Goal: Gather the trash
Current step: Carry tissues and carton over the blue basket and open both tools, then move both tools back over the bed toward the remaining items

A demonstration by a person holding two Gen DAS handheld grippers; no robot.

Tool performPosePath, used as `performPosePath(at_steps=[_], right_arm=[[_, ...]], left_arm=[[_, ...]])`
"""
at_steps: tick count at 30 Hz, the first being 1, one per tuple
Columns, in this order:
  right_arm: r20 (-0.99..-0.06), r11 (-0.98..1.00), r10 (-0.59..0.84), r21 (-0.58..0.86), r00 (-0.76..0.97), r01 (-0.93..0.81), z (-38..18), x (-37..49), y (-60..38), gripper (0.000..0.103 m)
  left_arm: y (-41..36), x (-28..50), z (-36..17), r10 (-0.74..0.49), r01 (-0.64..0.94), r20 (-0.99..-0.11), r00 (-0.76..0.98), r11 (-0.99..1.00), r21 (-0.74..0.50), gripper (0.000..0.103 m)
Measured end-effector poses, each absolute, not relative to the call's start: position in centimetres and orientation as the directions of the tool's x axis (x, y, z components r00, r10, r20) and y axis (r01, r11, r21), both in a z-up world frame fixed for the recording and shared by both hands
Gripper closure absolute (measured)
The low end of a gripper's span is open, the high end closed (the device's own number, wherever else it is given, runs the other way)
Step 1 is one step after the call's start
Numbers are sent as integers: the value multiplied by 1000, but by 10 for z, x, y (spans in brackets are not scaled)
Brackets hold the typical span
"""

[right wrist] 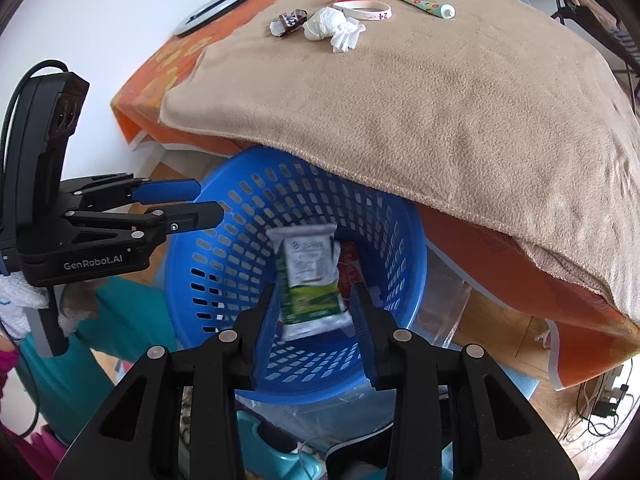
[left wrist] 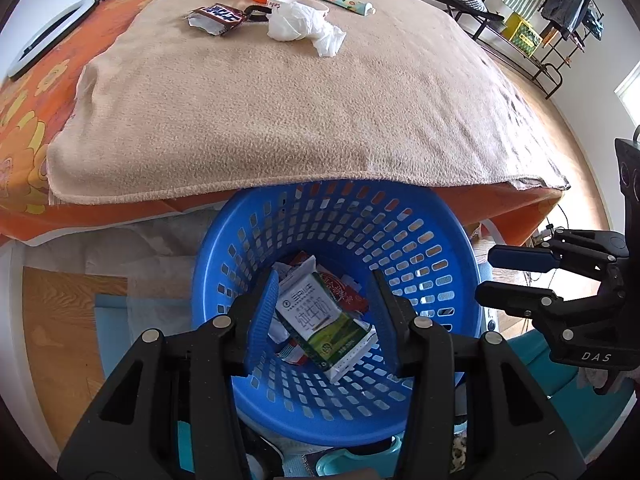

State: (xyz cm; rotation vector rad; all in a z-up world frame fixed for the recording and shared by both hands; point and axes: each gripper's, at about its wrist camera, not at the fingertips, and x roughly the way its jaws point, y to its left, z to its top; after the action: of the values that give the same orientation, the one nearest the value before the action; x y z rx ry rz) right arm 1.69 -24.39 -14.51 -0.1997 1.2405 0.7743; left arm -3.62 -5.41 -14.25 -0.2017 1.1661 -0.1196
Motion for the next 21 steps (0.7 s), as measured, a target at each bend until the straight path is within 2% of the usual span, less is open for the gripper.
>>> performPosePath(at_steps=[2,5,7,10,12,15,21], right_arm=[[-901,737,418,262,115,-623,-145,17,-244,68],[-901,741,415,255,125,-622,-143,18,-244,64],[-899,743,417,251,136,-621,-141,18,-247,56],[-895,753,417,241,161,-613,-137,20,-248,47],[-891,761,419,239,177,-603,-134,22,-250,44],[-885,774,420,233,202,-589,-129,27,-253,43],[-875,792,410,200,259,-577,-116,35,-254,39]], left_arm=[[-54,-37,-141,-194,-13,-896,399,976,-217,44],[-54,-37,-137,-188,-14,-893,409,977,-212,43],[-52,-36,-136,-187,-21,-892,412,977,-214,42],[-51,-35,-134,-184,-27,-890,417,976,-214,36],[-50,-33,-132,-178,-27,-889,421,978,-209,35],[-49,-30,-127,-173,-37,-887,429,977,-209,28],[-41,-18,-108,-156,-48,-874,460,979,-200,28]])
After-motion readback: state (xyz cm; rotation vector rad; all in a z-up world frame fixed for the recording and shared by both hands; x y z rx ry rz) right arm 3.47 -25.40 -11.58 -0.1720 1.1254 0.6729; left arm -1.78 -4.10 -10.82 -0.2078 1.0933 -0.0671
